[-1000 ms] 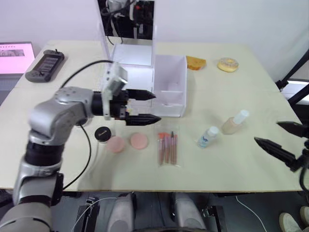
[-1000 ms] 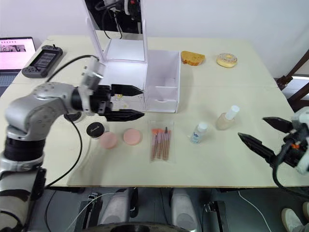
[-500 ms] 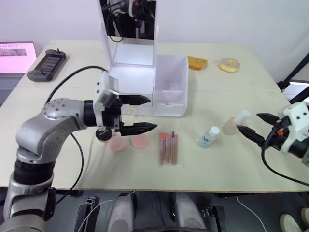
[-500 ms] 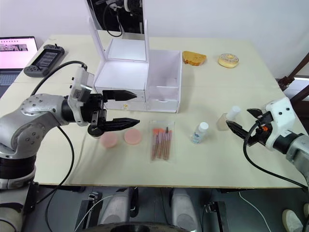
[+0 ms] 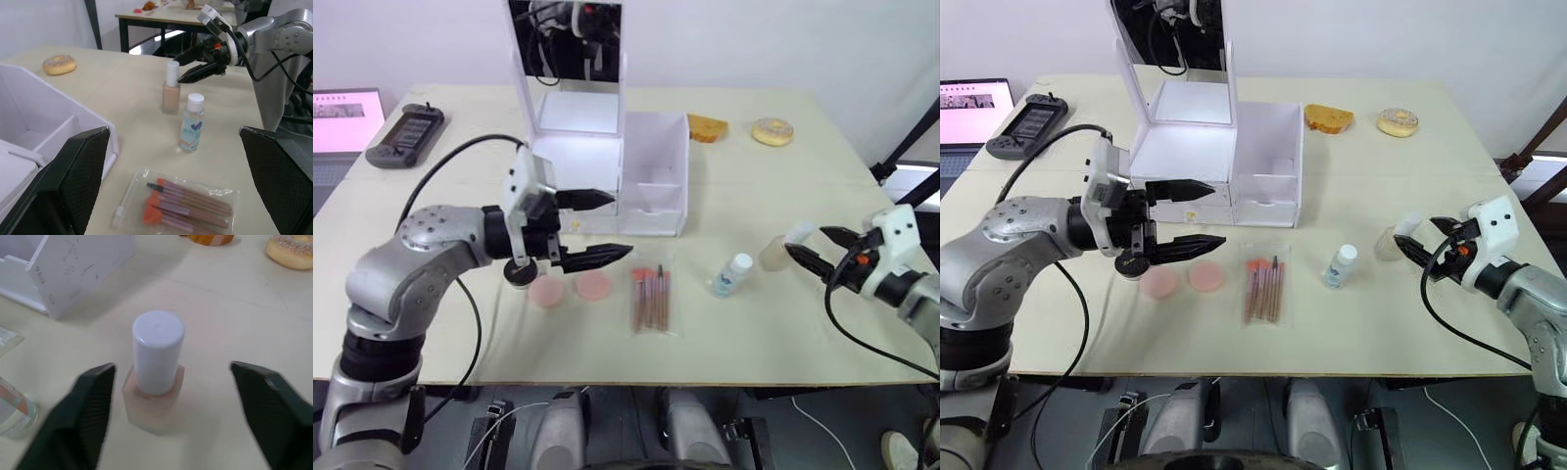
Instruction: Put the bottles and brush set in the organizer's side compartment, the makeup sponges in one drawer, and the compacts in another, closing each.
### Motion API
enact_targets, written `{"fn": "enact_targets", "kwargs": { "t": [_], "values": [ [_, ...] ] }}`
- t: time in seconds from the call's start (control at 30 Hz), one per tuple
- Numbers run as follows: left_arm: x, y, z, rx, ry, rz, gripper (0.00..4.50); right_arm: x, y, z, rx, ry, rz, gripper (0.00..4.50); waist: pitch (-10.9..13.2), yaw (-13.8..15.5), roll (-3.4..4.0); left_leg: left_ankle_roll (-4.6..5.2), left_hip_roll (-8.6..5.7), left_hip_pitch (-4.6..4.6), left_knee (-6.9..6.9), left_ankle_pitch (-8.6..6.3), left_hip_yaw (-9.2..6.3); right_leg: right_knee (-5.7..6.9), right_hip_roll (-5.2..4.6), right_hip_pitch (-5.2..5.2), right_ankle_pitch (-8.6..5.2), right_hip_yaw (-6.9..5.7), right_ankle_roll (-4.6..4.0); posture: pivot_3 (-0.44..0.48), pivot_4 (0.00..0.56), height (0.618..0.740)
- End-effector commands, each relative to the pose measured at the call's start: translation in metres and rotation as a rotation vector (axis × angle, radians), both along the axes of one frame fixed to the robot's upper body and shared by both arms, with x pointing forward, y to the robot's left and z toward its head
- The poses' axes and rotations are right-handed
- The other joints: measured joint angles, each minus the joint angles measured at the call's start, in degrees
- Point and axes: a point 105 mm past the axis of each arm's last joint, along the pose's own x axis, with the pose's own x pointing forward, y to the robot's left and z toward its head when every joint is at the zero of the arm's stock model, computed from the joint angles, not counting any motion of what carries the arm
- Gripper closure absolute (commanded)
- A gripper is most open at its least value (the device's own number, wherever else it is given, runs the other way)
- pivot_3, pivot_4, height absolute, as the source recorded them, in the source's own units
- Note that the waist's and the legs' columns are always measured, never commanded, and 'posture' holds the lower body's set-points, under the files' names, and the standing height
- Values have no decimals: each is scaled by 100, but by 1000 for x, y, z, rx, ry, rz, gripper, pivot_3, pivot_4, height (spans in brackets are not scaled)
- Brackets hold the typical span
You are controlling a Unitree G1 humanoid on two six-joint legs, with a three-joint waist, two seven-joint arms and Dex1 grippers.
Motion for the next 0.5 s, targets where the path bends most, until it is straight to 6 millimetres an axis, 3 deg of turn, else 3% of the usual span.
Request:
{"fn": "enact_targets", "kwargs": {
  "t": [0.03, 0.5],
  "values": [
    [-4, -1, 9, 1, -67, -4, 0, 4, 4, 12, -16, -59, 26, 1771, 0, 3, 1, 0, 0, 2, 0, 0, 0, 2, 0, 0, 0, 0, 0, 0, 150, 738],
    [-2, -3, 12, -14, -71, 6, 0, 11, 13, 10, -24, -48, 70, 1771, -1, 10, 1, 0, 0, 3, 0, 0, 1, 3, 0, 1, -1, 2, 1, 0, 150, 738]
  ]
}}
